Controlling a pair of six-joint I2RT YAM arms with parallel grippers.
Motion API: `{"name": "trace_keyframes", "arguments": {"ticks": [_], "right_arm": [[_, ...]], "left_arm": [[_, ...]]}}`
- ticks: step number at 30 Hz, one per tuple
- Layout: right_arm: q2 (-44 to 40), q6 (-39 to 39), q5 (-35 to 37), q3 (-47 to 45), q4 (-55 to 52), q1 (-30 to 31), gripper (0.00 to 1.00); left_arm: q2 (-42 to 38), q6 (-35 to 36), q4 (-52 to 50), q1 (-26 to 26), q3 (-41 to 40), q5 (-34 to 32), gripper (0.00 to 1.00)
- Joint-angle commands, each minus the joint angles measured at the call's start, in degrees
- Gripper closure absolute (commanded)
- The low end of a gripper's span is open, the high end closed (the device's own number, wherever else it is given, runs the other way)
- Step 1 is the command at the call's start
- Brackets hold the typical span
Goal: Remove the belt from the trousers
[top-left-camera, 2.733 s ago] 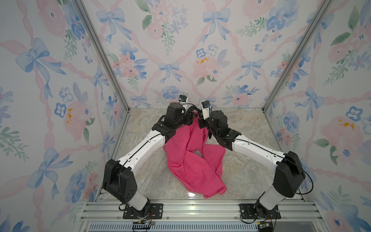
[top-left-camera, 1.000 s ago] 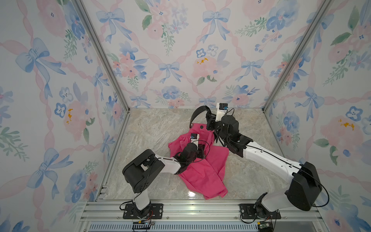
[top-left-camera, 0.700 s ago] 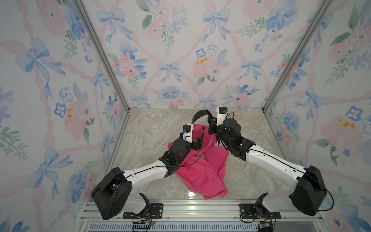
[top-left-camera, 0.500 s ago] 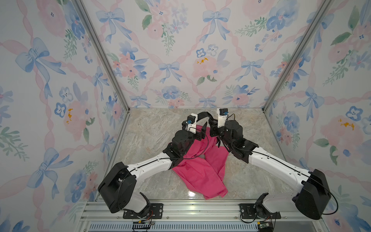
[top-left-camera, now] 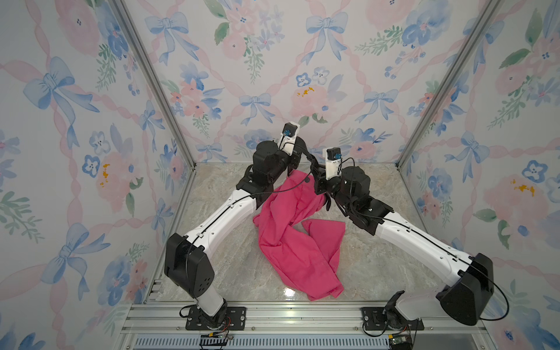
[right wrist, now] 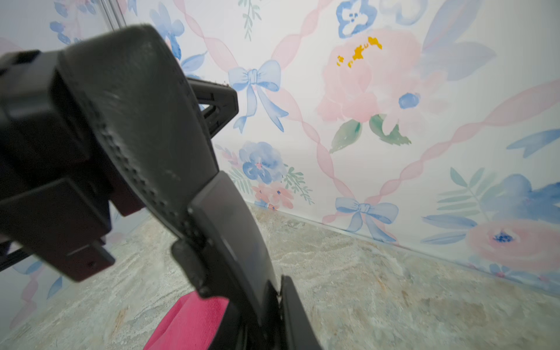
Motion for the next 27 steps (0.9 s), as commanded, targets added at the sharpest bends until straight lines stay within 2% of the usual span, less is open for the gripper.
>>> {"name": "trace_keyframes", "arguments": {"ticks": [1, 2, 4, 7, 10, 12, 19, 23, 27], "right_arm": [[4.7, -1.5, -3.1, 2.3, -2.7, -0.5, 1.0], [5.2, -1.1, -4.1, 1.5, -1.9, -0.3, 0.99], [4.9, -0.3, -4.6, -2.7, 0.9, 0.3, 0.92], [3.7, 0.5, -4.4, -11.0, 4.2, 1.4, 0.8], [3.1, 2.1, -4.5, -15.4, 1.0, 1.8, 0.52], [1.8, 2.4, -4.5, -16.2, -3.0, 2.5, 0.44], [-2.3, 3.3, -2.5, -6.9, -25.2, 5.4, 0.34], [-3.3, 4.1, -2.1, -2.7, -30.3, 6.1, 0.33], [-4.4, 4.0, -1.6, -0.3, -30.8, 6.1, 0.32]], "left_arm": [[-2.1, 5.2, -8.5, 0.6, 8.2, 1.0, 1.0], [-3.1, 5.5, -10.2, -0.1, 6.6, 0.1, 1.0], [-6.1, 5.8, -10.9, -1.8, 0.2, -3.4, 1.0], [-10.1, 2.3, -10.8, -3.5, -10.7, -4.9, 1.0], [-11.7, -2.8, -10.7, -4.4, -18.0, -4.4, 1.0], [-11.6, -3.9, -10.8, -5.4, -20.9, -6.6, 1.0], [-10.9, -7.2, -11.1, -6.9, -23.4, -12.4, 1.0], [-10.7, -8.6, -12.1, -7.1, -22.7, -14.8, 1.0], [-10.5, -9.5, -13.5, -7.1, -22.3, -16.5, 1.0]]}}
